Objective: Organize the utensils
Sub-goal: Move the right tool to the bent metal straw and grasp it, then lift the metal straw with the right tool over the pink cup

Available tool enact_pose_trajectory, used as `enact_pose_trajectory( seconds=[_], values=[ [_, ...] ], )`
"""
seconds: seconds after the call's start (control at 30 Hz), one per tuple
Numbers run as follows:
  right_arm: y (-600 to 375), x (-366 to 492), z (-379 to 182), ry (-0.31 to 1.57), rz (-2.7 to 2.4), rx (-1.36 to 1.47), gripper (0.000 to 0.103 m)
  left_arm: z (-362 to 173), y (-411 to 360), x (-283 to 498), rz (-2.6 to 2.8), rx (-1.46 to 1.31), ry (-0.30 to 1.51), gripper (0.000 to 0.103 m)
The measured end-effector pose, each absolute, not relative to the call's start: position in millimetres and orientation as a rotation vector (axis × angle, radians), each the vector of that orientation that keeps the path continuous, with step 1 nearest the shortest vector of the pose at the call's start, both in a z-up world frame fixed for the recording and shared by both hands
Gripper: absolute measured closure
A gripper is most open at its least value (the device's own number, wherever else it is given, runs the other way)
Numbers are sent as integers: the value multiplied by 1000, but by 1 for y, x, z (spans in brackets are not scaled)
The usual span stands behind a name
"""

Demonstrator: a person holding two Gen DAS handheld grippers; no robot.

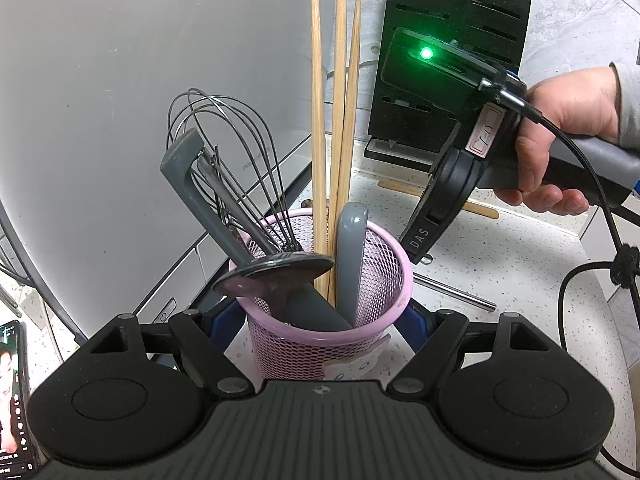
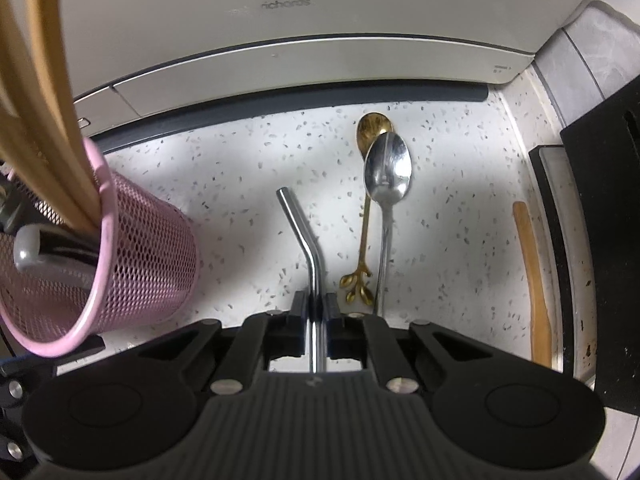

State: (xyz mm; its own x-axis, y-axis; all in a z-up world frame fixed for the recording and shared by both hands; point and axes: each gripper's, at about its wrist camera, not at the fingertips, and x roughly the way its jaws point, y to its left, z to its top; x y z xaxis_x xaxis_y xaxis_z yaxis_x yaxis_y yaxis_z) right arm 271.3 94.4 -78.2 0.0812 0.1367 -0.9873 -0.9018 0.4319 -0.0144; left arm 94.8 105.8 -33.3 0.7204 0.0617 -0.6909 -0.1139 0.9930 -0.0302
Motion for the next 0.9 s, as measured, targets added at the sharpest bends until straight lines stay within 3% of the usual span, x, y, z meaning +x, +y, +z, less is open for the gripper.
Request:
enact_pose_trajectory(
  seconds=[0.57,0.9],
  values=[
    [73,254,-75,1125,890,-718,100,-33,107,97,92,-78,768,11],
    [35,249,-36,1030,898,-554,100,-34,106,97,97,-80,764,11]
  ],
)
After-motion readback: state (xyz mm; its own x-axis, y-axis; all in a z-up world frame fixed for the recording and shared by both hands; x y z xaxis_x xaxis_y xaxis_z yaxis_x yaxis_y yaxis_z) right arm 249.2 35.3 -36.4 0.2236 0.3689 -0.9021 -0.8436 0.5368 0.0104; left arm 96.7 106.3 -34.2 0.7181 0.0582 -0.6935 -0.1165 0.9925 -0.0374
